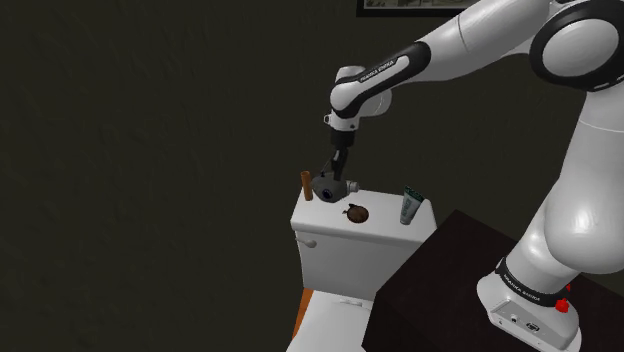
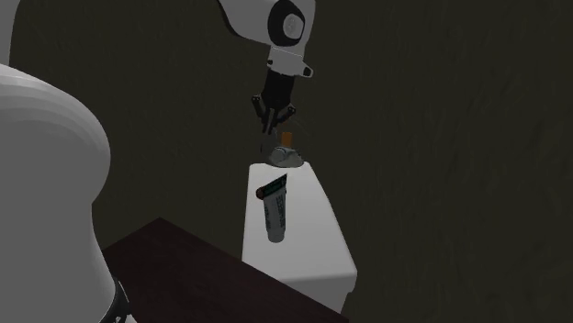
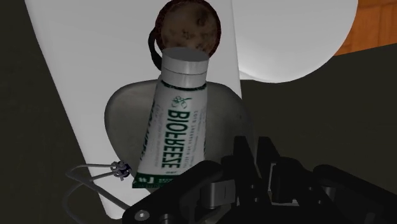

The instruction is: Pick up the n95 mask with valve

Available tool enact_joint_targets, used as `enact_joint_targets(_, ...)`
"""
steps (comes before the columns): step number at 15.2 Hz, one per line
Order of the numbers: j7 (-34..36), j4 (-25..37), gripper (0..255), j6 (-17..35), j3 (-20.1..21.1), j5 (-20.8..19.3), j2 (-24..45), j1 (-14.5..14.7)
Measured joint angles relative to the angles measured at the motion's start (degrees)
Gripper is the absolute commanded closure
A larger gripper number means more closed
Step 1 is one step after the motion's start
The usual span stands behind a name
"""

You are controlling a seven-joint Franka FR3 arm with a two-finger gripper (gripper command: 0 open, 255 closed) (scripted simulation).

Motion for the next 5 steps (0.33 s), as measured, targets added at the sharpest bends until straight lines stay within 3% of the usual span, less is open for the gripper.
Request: enact_joint_targets(5, 0.91, 1.35, 255, -2.95, -0.14, -0.59, -1.70, -0.03)
